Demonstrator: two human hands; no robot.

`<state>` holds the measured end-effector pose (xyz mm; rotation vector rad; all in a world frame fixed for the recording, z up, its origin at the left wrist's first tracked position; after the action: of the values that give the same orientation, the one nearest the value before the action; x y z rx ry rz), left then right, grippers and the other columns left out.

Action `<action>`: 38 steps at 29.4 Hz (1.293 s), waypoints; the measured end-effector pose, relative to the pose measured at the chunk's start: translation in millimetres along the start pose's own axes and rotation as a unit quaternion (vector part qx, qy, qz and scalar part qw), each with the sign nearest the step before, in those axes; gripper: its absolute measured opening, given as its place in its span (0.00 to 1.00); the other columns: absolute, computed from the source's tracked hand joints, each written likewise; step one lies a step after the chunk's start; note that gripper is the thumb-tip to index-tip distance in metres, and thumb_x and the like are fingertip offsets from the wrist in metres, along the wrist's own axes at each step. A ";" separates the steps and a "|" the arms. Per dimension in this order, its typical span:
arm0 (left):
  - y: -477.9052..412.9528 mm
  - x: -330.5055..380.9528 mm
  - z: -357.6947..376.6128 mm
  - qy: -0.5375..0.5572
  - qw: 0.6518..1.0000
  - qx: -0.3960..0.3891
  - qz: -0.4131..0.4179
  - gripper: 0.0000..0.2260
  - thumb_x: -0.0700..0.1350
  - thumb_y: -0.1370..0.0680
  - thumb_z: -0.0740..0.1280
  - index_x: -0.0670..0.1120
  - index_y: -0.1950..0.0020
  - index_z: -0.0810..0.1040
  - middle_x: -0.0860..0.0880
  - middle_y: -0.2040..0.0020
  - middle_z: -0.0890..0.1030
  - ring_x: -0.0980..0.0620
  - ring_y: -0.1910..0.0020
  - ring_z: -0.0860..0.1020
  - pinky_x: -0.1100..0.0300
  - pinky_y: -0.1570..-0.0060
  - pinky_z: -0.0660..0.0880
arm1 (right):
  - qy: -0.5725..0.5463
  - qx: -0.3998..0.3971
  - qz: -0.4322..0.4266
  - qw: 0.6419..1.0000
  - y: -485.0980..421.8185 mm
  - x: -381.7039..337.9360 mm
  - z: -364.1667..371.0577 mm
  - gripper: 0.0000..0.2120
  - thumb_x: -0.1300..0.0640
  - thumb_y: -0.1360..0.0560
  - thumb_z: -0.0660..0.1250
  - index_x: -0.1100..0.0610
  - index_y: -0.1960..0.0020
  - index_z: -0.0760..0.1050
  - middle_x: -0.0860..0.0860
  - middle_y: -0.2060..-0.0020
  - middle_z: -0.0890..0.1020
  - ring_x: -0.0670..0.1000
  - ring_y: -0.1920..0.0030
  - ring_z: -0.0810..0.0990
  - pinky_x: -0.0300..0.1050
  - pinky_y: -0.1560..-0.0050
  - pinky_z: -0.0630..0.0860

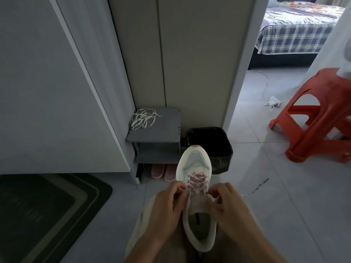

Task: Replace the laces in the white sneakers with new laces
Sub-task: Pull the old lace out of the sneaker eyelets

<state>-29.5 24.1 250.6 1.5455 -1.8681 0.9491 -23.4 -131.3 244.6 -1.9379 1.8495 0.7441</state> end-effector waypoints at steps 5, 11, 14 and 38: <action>-28.2 20.6 3.3 -0.104 0.990 -0.046 0.078 0.15 0.57 0.24 0.59 0.53 0.43 0.78 0.56 0.47 0.73 0.59 0.49 0.71 0.66 0.47 0.67 | 0.003 -0.012 0.036 0.999 -10.1 11.0 7.5 0.10 0.40 0.28 0.64 0.39 0.50 0.66 0.39 0.59 0.77 0.43 0.60 0.77 0.38 0.54 0.79; -32.6 47.5 9.3 -0.236 0.960 -0.042 0.143 0.09 0.49 0.27 0.67 0.51 0.48 0.80 0.53 0.51 0.76 0.51 0.53 0.77 0.61 0.50 0.66 | -0.104 0.004 0.006 0.995 -2.1 11.5 -6.3 0.11 0.51 0.25 0.64 0.44 0.44 0.68 0.39 0.56 0.76 0.42 0.55 0.78 0.36 0.49 0.77; -37.4 38.0 12.3 -0.254 0.956 -0.112 0.091 0.14 0.49 0.20 0.59 0.50 0.36 0.72 0.52 0.38 0.70 0.50 0.41 0.70 0.61 0.42 0.60 | -0.031 0.012 -0.063 0.997 -1.6 -4.1 -11.2 0.15 0.49 0.24 0.63 0.41 0.39 0.66 0.36 0.55 0.72 0.40 0.58 0.75 0.30 0.53 0.74; -21.6 -13.8 5.5 0.030 0.996 -0.085 0.009 0.05 0.42 0.23 0.64 0.52 0.55 0.71 0.58 0.58 0.74 0.62 0.56 0.73 0.67 0.55 0.70 | -0.237 -0.118 -0.019 0.964 -16.9 1.7 -2.6 0.03 0.61 0.25 0.65 0.55 0.57 0.74 0.49 0.64 0.78 0.38 0.67 0.75 0.32 0.62 0.73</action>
<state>-5.3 26.0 240.6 1.3876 -1.8722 0.8128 -6.4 -132.8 244.0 -1.7194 1.4783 1.3335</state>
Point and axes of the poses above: each hand's wrist, its own y-axis away from the middle knuckle, its own z-axis out of the palm, x = y × z, the point moved 7 cm from there along -y, towards the middle knuckle
